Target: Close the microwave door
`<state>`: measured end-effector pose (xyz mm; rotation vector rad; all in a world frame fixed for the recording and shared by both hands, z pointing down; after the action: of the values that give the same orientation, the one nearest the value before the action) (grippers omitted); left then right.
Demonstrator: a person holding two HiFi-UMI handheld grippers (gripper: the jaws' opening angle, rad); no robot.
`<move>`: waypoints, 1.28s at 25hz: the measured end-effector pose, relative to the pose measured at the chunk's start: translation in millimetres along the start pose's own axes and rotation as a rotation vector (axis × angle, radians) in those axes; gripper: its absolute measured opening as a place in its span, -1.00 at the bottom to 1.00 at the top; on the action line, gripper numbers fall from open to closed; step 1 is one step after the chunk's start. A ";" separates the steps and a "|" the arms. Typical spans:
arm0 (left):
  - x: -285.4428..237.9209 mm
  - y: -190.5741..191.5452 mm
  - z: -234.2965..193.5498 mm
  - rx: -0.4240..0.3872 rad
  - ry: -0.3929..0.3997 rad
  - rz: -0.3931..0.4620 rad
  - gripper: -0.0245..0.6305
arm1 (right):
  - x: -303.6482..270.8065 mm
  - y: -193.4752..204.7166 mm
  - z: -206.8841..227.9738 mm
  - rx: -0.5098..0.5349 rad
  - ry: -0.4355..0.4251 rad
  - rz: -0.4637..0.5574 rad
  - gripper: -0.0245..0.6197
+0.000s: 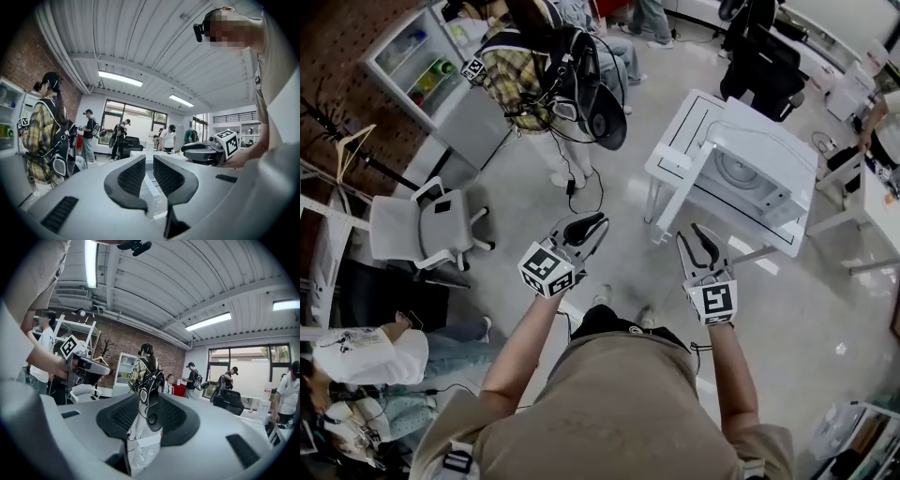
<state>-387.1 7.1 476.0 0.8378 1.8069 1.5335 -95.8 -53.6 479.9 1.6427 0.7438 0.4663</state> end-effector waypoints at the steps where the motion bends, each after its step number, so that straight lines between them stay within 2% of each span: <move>1: -2.8 -0.2 -9.8 0.003 0.020 -0.009 -0.80 | -4.5 -0.5 -2.5 -0.007 0.020 -0.012 -0.52; 9: -26.0 -16.5 -80.5 -0.003 0.173 -0.034 -0.80 | -42.5 -1.9 -23.4 -0.025 0.165 -0.088 -0.52; 18: -42.2 -4.0 -118.9 -0.004 0.321 -0.055 -0.80 | -69.2 17.7 -49.7 -0.019 0.295 -0.170 -0.52; 25: -56.2 3.7 -131.7 -0.011 0.393 -0.077 -0.80 | -85.4 55.6 -66.2 0.026 0.367 -0.283 -0.52; 32: -61.9 15.8 -134.7 -0.029 0.441 -0.098 -0.80 | -104.3 105.5 -84.7 0.007 0.449 -0.387 -0.52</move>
<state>-454.7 -120.4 513.3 0.4075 2.0891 1.7746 -204.2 -73.9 610.4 1.3658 1.3672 0.5567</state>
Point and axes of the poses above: the fingertips, and each gripper's own axes: x backward along the fingers, z to its right, y out of its underside, the point moved 10 cm from there along x, backward along the fingers, and after that the axes turned 6 degrees about y, right-handed, at the moved point
